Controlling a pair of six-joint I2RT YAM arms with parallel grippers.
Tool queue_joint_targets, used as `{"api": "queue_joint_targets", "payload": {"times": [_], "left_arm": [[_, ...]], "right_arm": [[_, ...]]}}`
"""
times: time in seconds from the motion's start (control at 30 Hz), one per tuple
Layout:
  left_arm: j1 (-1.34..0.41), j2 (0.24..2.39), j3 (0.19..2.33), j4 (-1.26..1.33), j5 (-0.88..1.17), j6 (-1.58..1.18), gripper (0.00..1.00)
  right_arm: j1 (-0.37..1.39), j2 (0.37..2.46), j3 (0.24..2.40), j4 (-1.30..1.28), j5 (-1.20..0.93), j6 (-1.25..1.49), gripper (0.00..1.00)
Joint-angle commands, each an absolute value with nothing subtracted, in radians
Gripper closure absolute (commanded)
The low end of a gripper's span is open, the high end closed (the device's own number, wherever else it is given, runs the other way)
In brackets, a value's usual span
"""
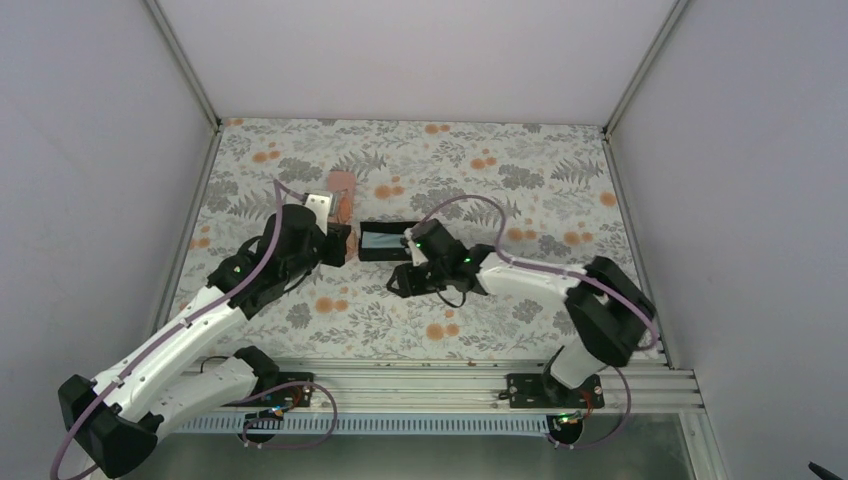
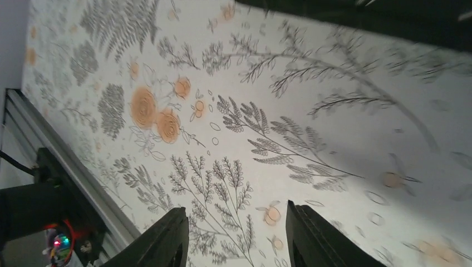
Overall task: Organize the sunglasses
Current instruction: Adjust the sunglasses case at the center of the board.
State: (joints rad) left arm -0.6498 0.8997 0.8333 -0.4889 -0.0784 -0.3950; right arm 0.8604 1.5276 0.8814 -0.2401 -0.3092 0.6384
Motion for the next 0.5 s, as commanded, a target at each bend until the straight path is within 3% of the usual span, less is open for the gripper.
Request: {"api": "queue_joint_targets", "payload": {"times": [0.0, 0.47], "left_arm": [[-0.631, 0.872, 0.828, -0.499, -0.118, -0.473, 0.98], [-0.622, 0.904, 0.818, -0.499, -0.072, -0.461, 0.98]], "right_arm": [[0.898, 1.653, 0.945, -0.148, -0.249, 0.682, 0.54], [0.818, 1.814, 0.976, -0.175, -0.031, 0.662, 0.67]]}}
